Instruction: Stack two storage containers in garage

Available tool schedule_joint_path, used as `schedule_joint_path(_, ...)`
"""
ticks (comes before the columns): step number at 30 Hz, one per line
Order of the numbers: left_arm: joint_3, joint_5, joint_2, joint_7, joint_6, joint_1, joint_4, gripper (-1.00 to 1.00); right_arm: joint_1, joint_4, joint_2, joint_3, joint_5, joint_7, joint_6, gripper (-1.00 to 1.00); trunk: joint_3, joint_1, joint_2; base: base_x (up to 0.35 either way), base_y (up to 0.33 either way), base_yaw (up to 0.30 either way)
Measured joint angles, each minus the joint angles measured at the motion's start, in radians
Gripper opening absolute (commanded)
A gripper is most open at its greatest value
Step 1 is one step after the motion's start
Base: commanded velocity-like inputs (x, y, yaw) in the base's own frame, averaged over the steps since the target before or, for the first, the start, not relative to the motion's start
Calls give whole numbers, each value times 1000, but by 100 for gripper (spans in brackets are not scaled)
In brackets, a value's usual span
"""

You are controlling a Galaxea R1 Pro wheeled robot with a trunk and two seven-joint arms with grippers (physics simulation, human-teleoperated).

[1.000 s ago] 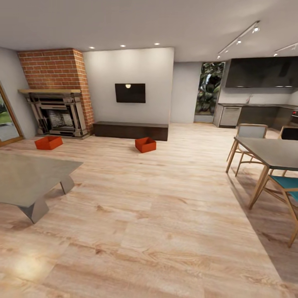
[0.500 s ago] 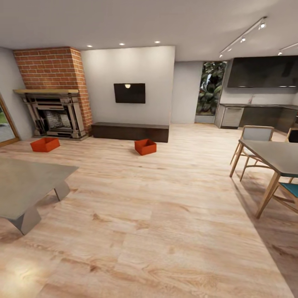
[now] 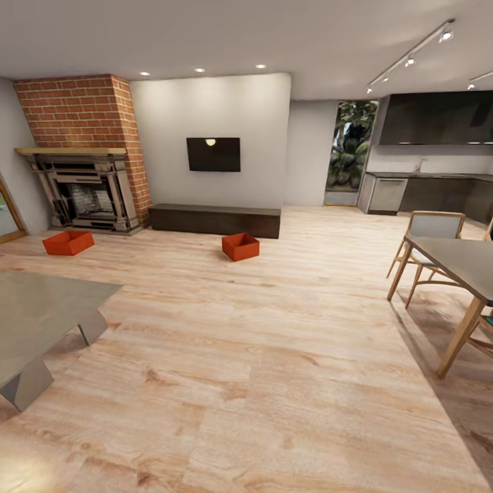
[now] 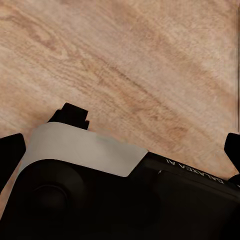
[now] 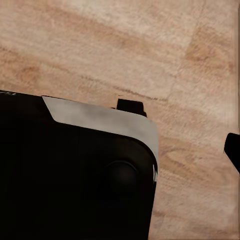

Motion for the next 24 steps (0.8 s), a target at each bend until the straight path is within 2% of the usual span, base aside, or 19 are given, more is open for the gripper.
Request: schedule_joint_path(24,0,0,0,0,0,0,0,100,0,0,-1,0,0,0,0,100,0,0,0,342,0,0)
